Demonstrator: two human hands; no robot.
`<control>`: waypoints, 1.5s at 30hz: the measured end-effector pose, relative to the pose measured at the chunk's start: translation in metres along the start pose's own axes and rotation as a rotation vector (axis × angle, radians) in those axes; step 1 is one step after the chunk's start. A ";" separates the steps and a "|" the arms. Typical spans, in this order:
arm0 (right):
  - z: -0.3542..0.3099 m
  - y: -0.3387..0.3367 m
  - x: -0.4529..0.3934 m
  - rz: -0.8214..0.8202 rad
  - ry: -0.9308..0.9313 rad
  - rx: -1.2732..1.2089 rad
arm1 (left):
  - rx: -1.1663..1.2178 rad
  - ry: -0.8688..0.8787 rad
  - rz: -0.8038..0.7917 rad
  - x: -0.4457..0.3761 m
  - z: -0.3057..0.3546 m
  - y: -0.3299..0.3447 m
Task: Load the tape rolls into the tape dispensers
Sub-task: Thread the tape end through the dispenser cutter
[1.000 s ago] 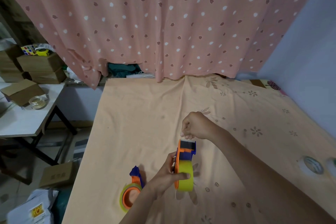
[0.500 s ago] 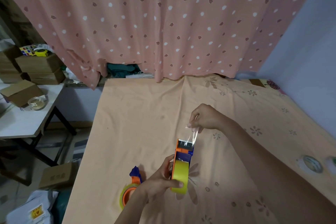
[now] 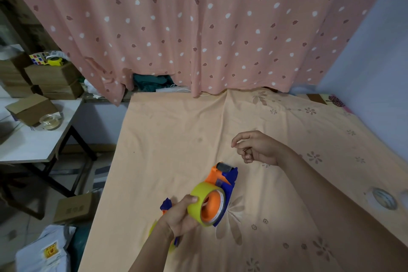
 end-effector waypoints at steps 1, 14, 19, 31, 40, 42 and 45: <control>0.001 0.000 0.001 -0.013 -0.005 -0.023 | 0.015 0.017 0.005 -0.001 0.001 0.000; 0.002 0.006 0.011 -0.130 -0.059 -0.204 | 0.291 0.050 0.005 -0.003 0.008 -0.002; 0.006 0.005 0.004 0.032 0.068 -0.140 | 0.230 0.025 0.017 -0.002 0.007 -0.005; 0.010 0.003 0.008 -0.066 0.142 -0.384 | 0.254 0.008 0.059 0.000 0.006 -0.011; 0.009 0.011 0.014 -0.051 -0.001 -0.395 | 0.369 0.021 0.053 0.000 0.008 0.006; 0.009 0.013 0.015 -0.072 -0.020 -0.411 | 0.396 0.038 0.064 -0.001 0.009 0.006; 0.008 0.017 0.020 -0.111 -0.063 -0.319 | 0.468 0.050 0.039 -0.001 0.012 0.009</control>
Point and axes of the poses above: each hand's wrist, its own x-axis away from the middle knuckle, its own y-axis out of the palm, z = x × y, the point moved 3 cm from there along -x, towards the middle knuckle, and after that the axes turned 7 degrees about y, right-handed, at the moved point
